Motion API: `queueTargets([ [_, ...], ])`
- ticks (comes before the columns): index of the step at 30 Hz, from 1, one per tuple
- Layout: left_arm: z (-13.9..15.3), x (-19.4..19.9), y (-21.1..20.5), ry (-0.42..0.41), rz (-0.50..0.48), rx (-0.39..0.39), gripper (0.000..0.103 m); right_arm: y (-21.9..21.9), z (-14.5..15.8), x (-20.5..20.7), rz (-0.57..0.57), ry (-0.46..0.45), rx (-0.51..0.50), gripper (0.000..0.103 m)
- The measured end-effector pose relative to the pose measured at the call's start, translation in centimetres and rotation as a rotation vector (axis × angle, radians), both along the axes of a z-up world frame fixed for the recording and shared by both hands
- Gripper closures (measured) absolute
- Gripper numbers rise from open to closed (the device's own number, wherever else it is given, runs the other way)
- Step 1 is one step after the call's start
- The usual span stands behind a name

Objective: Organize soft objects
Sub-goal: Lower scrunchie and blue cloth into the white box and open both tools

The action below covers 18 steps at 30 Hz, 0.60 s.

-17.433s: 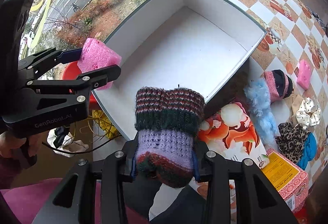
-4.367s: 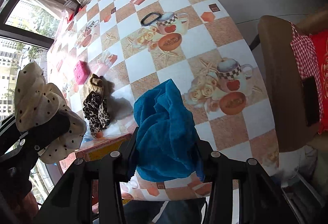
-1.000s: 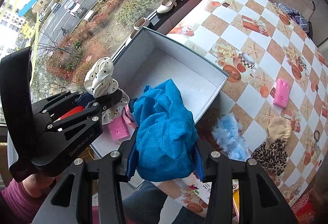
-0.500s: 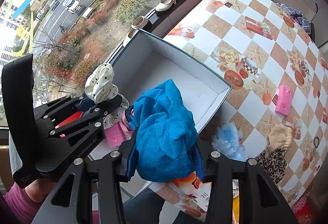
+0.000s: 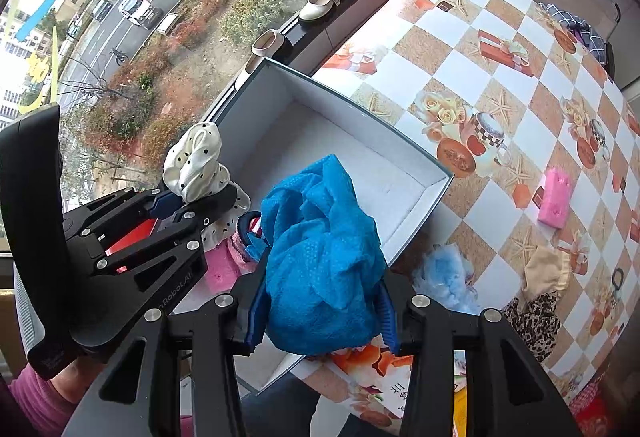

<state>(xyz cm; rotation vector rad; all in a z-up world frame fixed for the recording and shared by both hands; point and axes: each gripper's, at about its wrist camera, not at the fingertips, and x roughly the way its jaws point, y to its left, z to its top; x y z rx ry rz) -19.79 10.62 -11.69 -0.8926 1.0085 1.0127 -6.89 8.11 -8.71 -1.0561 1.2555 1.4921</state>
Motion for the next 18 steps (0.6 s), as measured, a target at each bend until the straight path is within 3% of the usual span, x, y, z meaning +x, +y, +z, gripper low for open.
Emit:
queueTargets([
  [18,-0.24,0.31,0.07,0.006,-0.004,-0.019,0.081,0.42,-0.41,-0.4,0.006,-0.005,-0.006,0.057],
])
